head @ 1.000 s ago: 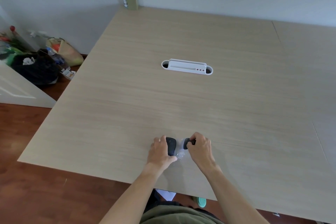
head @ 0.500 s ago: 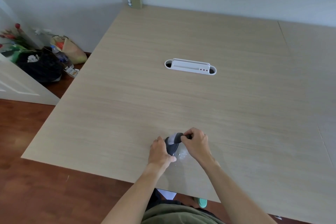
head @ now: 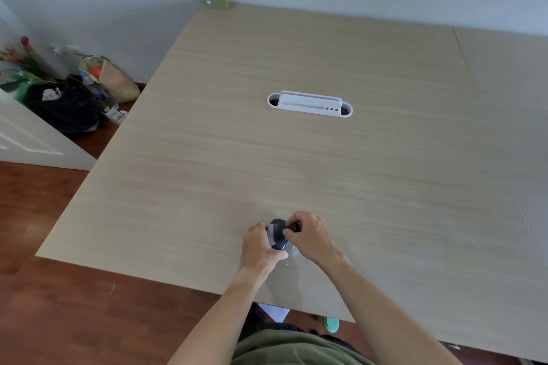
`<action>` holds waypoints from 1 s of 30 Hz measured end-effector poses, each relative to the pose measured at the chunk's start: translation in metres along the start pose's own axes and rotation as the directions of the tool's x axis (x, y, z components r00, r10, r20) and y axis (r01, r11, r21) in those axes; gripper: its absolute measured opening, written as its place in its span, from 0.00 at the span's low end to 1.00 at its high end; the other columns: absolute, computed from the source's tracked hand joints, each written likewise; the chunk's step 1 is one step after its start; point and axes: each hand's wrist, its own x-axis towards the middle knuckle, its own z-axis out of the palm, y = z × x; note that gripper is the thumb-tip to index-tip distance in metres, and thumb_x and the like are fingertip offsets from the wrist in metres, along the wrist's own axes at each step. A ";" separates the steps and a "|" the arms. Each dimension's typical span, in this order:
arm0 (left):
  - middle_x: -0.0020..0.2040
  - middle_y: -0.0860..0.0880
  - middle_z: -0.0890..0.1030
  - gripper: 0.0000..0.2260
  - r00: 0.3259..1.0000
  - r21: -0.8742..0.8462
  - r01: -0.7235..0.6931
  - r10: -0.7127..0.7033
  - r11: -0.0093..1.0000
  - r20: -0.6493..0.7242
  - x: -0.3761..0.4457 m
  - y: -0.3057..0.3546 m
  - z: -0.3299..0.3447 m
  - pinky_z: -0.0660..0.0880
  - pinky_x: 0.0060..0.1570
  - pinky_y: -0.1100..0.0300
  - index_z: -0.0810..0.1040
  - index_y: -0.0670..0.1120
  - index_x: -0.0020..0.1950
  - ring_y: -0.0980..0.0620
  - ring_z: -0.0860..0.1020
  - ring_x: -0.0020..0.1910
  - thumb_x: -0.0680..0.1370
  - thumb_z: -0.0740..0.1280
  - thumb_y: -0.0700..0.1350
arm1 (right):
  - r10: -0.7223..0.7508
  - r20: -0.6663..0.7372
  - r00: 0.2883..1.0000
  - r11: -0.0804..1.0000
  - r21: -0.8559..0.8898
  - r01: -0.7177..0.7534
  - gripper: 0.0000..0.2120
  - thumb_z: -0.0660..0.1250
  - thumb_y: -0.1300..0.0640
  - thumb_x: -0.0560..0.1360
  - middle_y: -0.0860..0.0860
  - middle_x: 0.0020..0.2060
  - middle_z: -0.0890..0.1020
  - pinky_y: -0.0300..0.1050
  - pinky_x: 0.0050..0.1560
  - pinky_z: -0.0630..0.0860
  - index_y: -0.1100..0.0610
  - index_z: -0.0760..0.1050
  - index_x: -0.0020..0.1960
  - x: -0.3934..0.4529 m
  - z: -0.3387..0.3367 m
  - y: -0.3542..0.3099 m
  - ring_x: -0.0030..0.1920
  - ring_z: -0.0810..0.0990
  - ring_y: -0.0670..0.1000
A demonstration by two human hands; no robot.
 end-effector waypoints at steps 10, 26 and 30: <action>0.42 0.51 0.77 0.19 1.000 -0.001 -0.024 0.024 1.000 0.004 -0.002 0.000 -0.002 0.64 0.30 0.68 0.71 0.47 0.40 0.51 0.75 0.41 0.58 0.79 0.45 | 0.015 -0.026 1.000 1.000 0.021 -0.014 0.02 0.68 0.64 0.69 0.49 0.33 0.78 0.31 0.30 0.68 0.60 0.79 0.41 0.000 0.003 -0.001 0.33 0.74 0.49; 0.49 0.49 0.79 0.30 0.995 0.104 -0.095 0.093 0.990 0.017 0.003 -0.004 0.000 0.77 0.44 0.55 0.73 0.47 0.58 0.47 0.77 0.47 0.58 0.78 0.47 | 0.088 -0.249 0.964 0.996 0.050 -0.078 0.02 0.64 0.65 0.70 0.51 0.32 0.78 0.37 0.28 0.66 0.61 0.76 0.40 -0.004 -0.013 0.014 0.33 0.73 0.51; 0.50 0.48 0.78 0.33 0.995 0.097 -0.097 0.095 0.991 0.028 0.006 0.000 0.001 0.76 0.47 0.55 0.72 0.47 0.61 0.46 0.77 0.50 0.59 0.78 0.48 | 0.072 -0.033 0.997 0.990 0.120 -0.068 0.02 0.69 0.62 0.69 0.48 0.31 0.79 0.32 0.30 0.68 0.59 0.80 0.41 -0.002 -0.013 -0.002 0.32 0.76 0.48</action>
